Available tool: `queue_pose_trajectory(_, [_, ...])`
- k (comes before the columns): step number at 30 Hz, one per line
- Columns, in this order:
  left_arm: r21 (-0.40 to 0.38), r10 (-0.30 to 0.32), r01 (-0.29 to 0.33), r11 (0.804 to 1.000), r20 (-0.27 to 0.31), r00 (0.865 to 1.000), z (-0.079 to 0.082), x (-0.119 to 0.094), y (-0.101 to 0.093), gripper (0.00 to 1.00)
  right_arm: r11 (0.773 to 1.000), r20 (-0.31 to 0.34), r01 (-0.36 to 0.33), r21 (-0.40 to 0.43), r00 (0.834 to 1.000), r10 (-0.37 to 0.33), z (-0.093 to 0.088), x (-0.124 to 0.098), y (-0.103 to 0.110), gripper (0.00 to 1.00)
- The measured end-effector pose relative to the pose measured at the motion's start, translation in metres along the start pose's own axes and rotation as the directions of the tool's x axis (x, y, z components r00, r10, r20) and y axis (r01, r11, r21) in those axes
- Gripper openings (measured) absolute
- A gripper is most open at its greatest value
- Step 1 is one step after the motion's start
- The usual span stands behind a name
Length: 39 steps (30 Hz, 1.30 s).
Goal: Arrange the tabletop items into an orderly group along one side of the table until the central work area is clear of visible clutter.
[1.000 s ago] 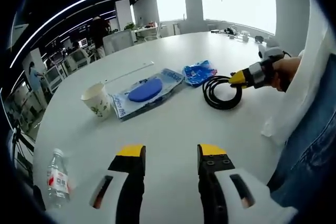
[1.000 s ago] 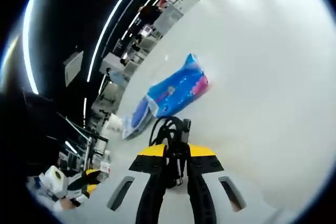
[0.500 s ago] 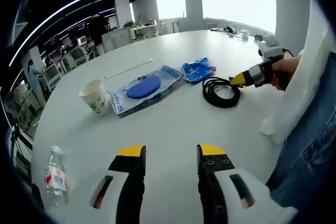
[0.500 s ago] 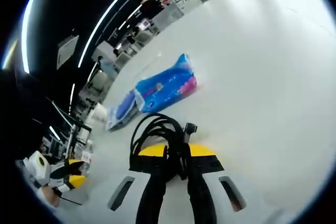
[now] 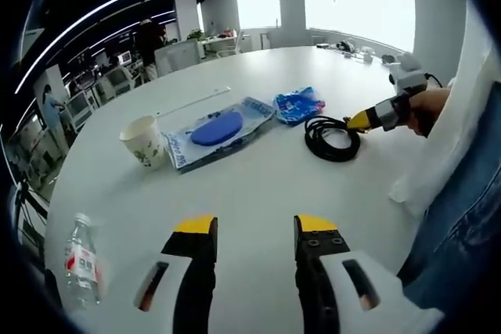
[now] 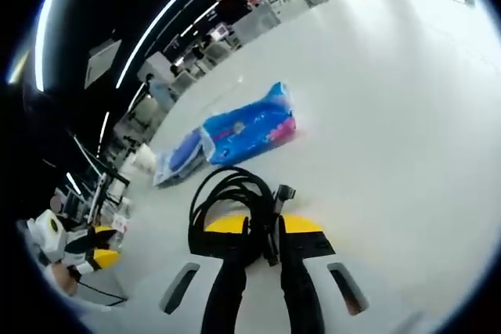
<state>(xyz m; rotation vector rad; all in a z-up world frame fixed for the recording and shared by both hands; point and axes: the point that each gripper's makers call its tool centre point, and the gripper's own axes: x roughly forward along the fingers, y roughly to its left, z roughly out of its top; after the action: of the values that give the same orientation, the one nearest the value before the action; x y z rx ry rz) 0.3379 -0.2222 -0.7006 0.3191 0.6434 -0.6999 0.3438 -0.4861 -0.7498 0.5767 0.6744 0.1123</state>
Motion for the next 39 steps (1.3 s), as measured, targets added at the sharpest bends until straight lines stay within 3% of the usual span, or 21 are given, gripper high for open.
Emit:
queue_pose_trajectory(3, [-0.04,0.0,0.001,0.999,0.005,1.0,-0.002,-0.001,0.002,0.39,0.997,0.055,-0.04,-0.063,0.998,0.044,0.01,-0.004,0.009,0.18])
queue_pose_trajectory(9, [-0.092,0.026,-0.025,0.995,0.011,1.0,-0.005,-0.001,0.011,0.45,0.973,0.05,-0.018,-0.231,0.998,0.03,0.013,-0.007,0.013,0.37])
queue_pose_trajectory(12, [-0.138,0.036,-0.034,0.99,0.011,0.999,-0.009,-0.001,0.016,0.45,0.942,0.009,-0.017,-0.336,1.0,0.021,0.009,-0.004,0.017,0.52])
queue_pose_trajectory(16, [-0.205,0.049,-0.044,0.978,0.018,0.999,-0.01,0.001,0.021,0.54,0.926,-0.023,-0.061,-0.373,0.998,0.057,0.005,0.002,0.031,0.74])
queue_pose_trajectory(18, [-0.254,0.058,-0.05,0.966,0.022,0.998,-0.012,0.003,0.025,0.61,0.917,-0.067,-0.092,-0.388,0.995,0.072,-0.002,0.004,0.037,0.79])
queue_pose_trajectory(20, [-0.291,0.061,-0.051,0.955,0.025,0.998,-0.012,0.005,0.027,0.66,0.889,-0.143,-0.121,-0.441,0.988,0.063,-0.012,0.003,0.04,0.78])
queue_pose_trajectory(21, [-0.302,0.061,-0.051,0.952,0.024,0.998,-0.012,0.005,0.028,0.67,0.892,-0.15,-0.128,-0.435,0.986,0.068,-0.014,0.003,0.042,0.78])
queue_pose_trajectory(23, [-0.318,0.063,-0.049,0.947,0.034,0.997,-0.011,0.007,0.029,0.69,0.917,-0.13,-0.153,-0.367,0.985,0.112,-0.011,0.004,0.053,0.86])
queue_pose_trajectory(25, [-0.327,0.063,-0.047,0.944,0.038,0.997,-0.01,0.01,0.03,0.73,0.922,-0.137,-0.151,-0.356,0.985,0.108,-0.01,0.002,0.052,0.92])
queue_pose_trajectory(28, [-0.338,0.058,-0.042,0.94,0.039,0.998,-0.009,0.012,0.029,0.77,0.924,-0.146,-0.141,-0.355,0.985,0.094,-0.01,0.0,0.048,0.92])
queue_pose_trajectory(31, [-0.356,0.053,-0.037,0.934,0.037,0.998,-0.008,0.014,0.03,0.8,0.946,-0.14,-0.126,-0.299,0.986,0.087,-0.009,-0.005,0.044,0.91])
queue_pose_trajectory(39, [-0.373,0.065,-0.051,0.926,0.025,0.998,-0.01,0.014,0.04,0.8,0.952,-0.153,-0.116,-0.285,0.985,0.075,-0.017,-0.015,0.041,0.87])
